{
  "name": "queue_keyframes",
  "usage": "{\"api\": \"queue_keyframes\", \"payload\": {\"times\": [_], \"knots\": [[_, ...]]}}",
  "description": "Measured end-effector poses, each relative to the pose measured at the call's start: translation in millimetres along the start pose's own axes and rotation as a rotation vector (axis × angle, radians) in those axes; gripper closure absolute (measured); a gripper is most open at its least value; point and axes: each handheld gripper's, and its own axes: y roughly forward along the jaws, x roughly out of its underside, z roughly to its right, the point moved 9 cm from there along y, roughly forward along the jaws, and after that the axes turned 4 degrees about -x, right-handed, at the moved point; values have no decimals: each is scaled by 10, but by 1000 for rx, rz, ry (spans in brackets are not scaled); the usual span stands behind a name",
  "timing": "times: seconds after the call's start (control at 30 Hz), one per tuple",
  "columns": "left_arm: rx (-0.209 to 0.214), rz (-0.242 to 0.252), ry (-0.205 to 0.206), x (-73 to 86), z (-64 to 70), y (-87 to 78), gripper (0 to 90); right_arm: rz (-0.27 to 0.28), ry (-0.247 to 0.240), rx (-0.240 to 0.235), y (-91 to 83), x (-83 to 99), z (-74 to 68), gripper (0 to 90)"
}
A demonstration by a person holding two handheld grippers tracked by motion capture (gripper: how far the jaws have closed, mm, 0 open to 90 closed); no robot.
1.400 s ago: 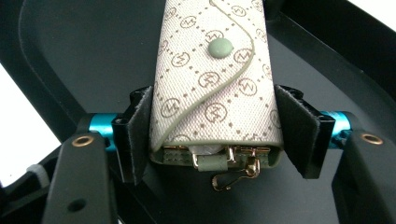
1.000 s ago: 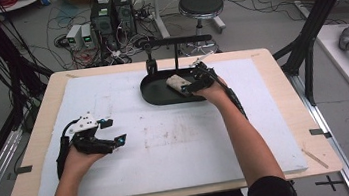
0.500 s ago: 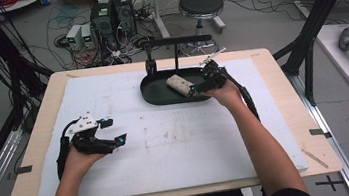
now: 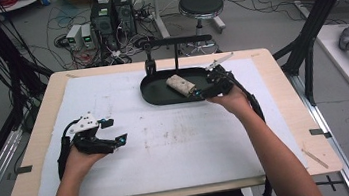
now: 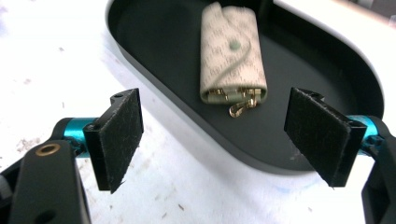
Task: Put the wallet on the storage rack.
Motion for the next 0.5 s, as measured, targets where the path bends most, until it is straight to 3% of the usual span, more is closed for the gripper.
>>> {"api": "queue_keyframes", "payload": {"times": [0.03, 0.2, 0.27, 0.33, 0.5], "knots": [[3, -2, 3, 3, 3, 4, 178, -31, 18, -10, -5, 69, -11, 200], [4, -3, 2, 7, 10, 10, 178, 10, 15, -24, -52, 166, -20, 200], [5, -4, 0, 10, 13, 15, 177, -23, 49, -22, -57, 248, 0, 200], [5, -6, 1, 14, 12, 18, 177, 28, 27, -41, -123, 313, -29, 200], [3, -5, 0, 16, 10, 24, 178, 47, 39, -50, -191, 435, -51, 200]]}}
